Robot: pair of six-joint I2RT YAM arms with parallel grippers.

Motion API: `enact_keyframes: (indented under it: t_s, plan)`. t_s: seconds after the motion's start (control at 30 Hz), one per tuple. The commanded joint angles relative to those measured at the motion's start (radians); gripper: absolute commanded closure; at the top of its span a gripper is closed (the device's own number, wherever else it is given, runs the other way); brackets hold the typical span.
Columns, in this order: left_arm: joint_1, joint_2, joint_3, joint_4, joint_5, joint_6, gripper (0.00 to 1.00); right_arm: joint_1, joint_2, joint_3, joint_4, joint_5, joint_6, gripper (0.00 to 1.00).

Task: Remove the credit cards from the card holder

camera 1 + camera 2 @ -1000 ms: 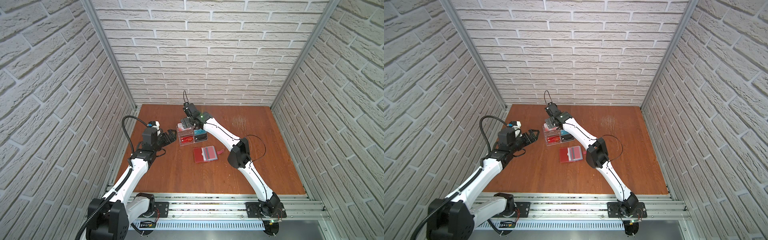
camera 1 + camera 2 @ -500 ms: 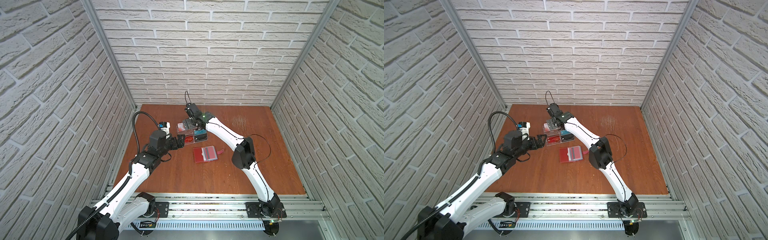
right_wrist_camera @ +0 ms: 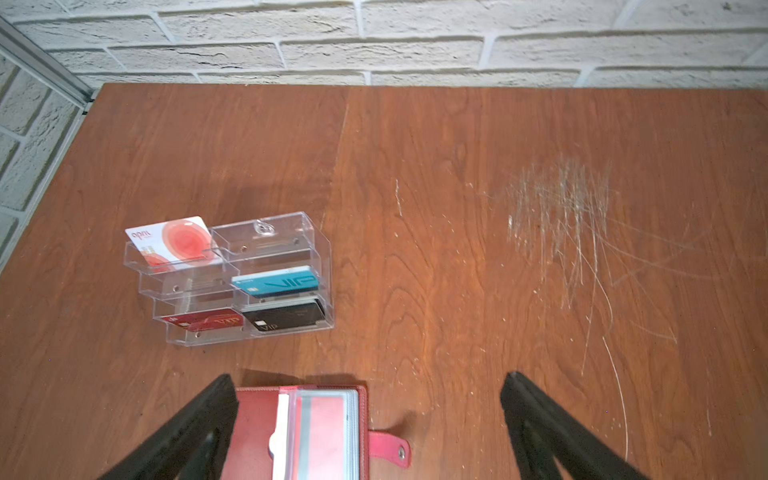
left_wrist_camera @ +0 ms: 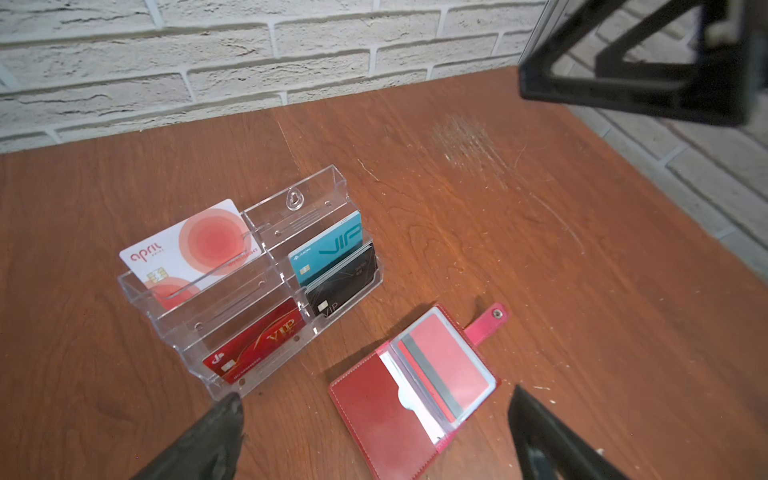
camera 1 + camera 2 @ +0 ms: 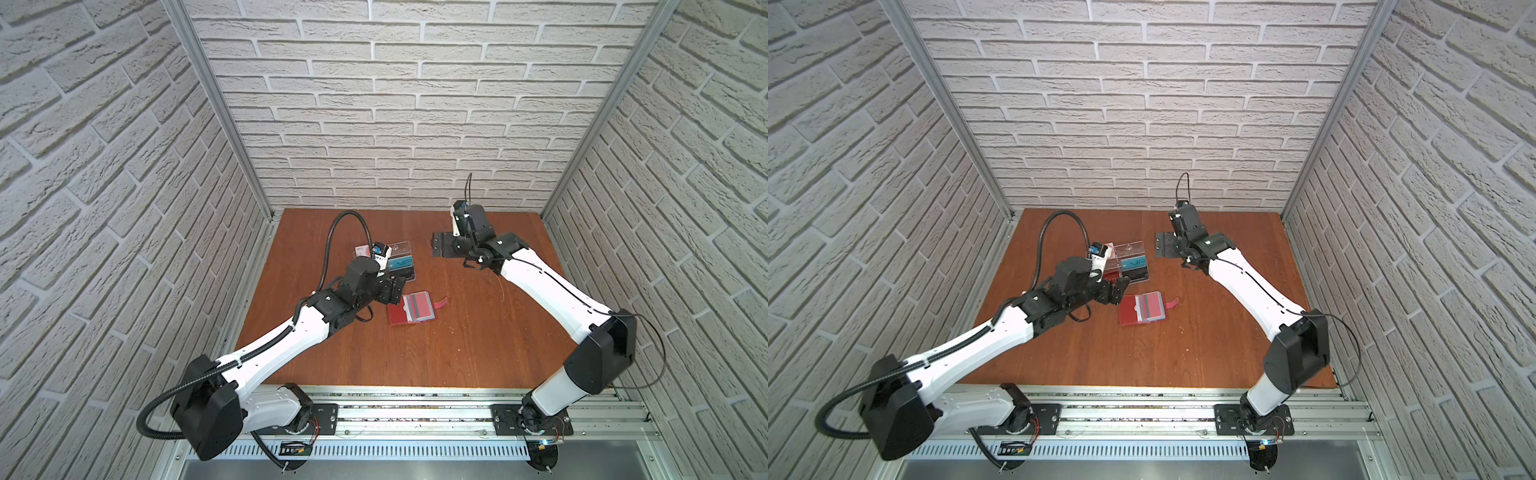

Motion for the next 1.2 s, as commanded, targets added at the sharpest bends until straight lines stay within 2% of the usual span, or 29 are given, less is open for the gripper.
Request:
enact_keyframes:
  t_s: [0.0, 0.1, 0.17, 0.27, 0.37, 0.53, 0.83, 1.0, 1.07, 1.17]
  plan:
    - [-0.005, 0.063, 0.056, 0.052, -0.167, 0.023, 0.02, 0.002, -0.076, -0.141, 0.049, -0.027, 0.029, 0.00]
    - [0.002, 0.124, 0.093, 0.032, -0.229, -0.011, 0.02, 0.002, -0.115, -0.247, 0.045, -0.052, 0.040, 0.00]
    - [0.008, 0.155, 0.110, 0.034, -0.196, -0.037, 0.02, 0.002, -0.122, -0.305, 0.048, -0.097, 0.052, 0.00]
    - [0.009, 0.219, 0.182, -0.065, -0.169, -0.114, 0.02, 0.002, -0.118, -0.393, 0.094, -0.194, 0.104, 0.00]
    - [0.006, 0.254, 0.205, -0.126, -0.055, -0.194, 0.02, 0.004, -0.114, -0.482, 0.171, -0.254, 0.176, 0.01]
    - [0.002, 0.204, 0.048, 0.034, 0.133, -0.452, 0.02, 0.016, -0.087, -0.571, 0.293, -0.345, 0.267, 0.12]
    - [-0.025, 0.191, -0.083, 0.201, 0.168, -0.840, 0.02, 0.068, -0.008, -0.571, 0.391, -0.380, 0.333, 0.27]
    - [-0.029, 0.203, -0.101, 0.239, 0.150, -0.948, 0.02, 0.094, 0.042, -0.544, 0.431, -0.379, 0.363, 0.37]
    - [-0.029, 0.213, -0.106, 0.254, 0.146, -0.969, 0.02, 0.106, 0.061, -0.533, 0.443, -0.374, 0.371, 0.38]
    - [-0.029, 0.227, -0.112, 0.267, 0.144, -0.988, 0.02, 0.116, 0.094, -0.519, 0.461, -0.375, 0.385, 0.45]
